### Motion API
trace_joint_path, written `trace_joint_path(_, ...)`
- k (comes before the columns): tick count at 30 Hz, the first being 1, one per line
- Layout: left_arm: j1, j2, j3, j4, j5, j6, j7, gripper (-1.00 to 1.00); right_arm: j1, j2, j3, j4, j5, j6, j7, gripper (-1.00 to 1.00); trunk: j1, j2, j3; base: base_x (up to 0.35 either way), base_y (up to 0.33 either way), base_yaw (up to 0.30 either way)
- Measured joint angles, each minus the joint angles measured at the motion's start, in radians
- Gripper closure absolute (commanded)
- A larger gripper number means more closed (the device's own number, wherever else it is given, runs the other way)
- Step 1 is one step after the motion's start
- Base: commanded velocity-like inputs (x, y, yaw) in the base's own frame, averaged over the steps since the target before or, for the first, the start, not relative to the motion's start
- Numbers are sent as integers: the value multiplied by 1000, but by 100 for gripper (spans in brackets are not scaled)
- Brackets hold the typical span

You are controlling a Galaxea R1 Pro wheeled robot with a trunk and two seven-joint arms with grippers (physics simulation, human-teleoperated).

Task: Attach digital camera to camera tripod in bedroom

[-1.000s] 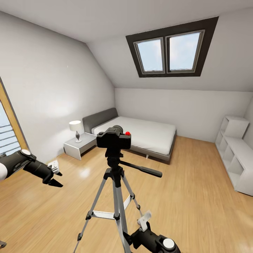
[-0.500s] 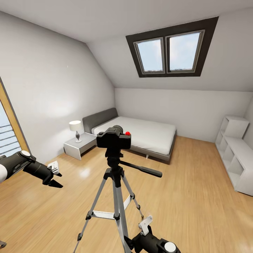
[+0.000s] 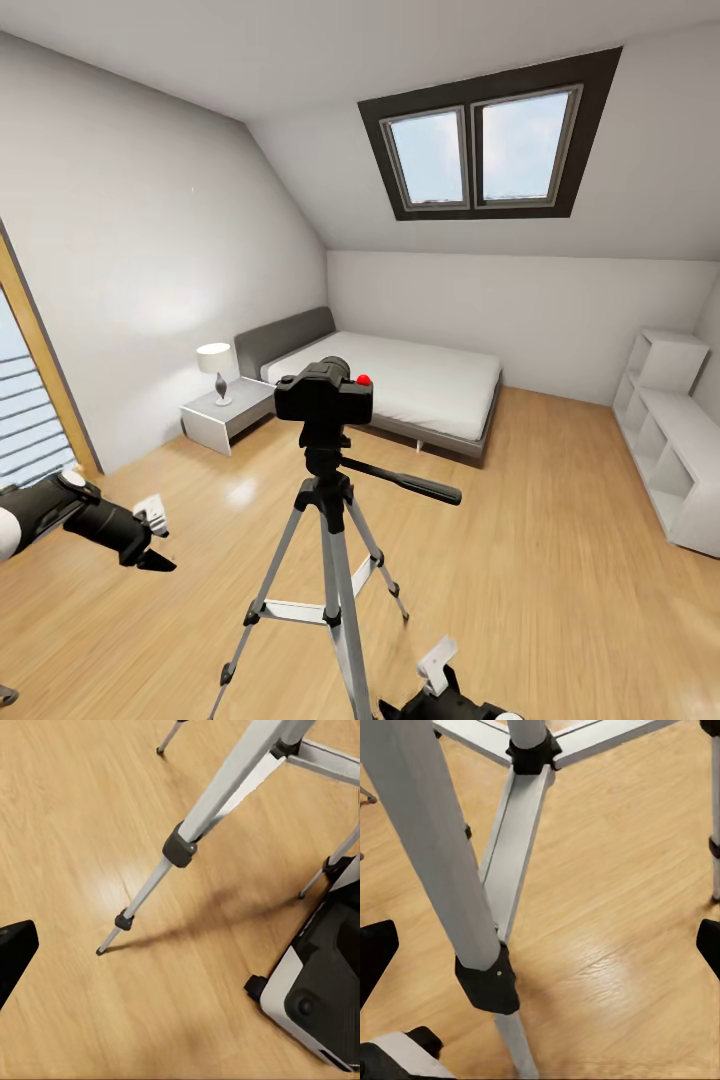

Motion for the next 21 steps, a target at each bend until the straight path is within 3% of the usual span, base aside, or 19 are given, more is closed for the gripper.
trace_joint_path(4,54,-1,43,0,25,-1,17,-100,3,-13,0,30,-1,-2,0,-100,0,0,0,0,0,0)
trace_joint_path(5,124,-2,120,0,47,-14,66,-100,5,-33,-2,76,-1,-7,0,-100,0,0,0,0,0,0)
trace_joint_path(8,159,-3,149,0,51,-30,90,-100,5,-48,-1,95,-2,-9,0,-100,0,0,0,0,0,0)
trace_joint_path(9,216,-5,181,0,55,-63,130,-100,5,-76,-2,128,-2,-11,1,-100,0,0,0,0,0,0)
trace_joint_path(13,246,-8,191,0,59,-76,159,-100,5,-87,-3,149,-4,-11,1,-100,0,0,0,0,0,0)
trace_joint_path(19,316,-35,210,0,66,-98,263,-100,5,-108,-8,211,-5,-15,1,-100,0,0,0,0,0,0)
trace_joint_path(21,359,-46,237,-1,70,-118,324,-100,5,-125,-10,240,-5,-16,0,-100,0,0,0,0,0,0)
